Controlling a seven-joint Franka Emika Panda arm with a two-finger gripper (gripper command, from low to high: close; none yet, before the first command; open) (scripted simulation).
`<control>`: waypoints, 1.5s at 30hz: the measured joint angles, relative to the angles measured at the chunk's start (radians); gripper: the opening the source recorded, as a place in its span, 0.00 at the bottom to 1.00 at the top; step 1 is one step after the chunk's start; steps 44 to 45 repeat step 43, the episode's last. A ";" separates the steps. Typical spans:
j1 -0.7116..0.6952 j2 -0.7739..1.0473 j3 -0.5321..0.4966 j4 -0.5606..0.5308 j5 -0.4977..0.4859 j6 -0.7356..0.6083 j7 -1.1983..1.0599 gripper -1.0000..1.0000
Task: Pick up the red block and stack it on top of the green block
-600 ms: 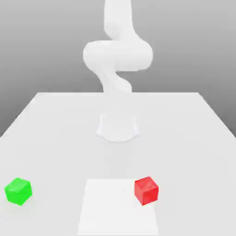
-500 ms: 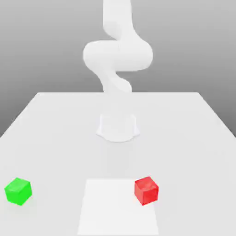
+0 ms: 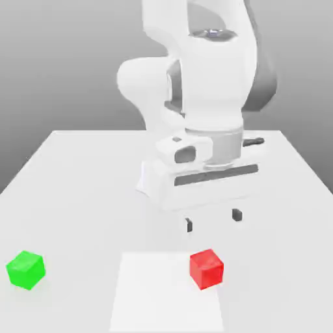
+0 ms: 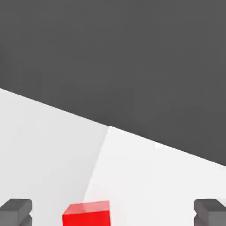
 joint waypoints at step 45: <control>-0.607 0.304 -0.247 0.236 0.130 -0.002 -0.121 1.00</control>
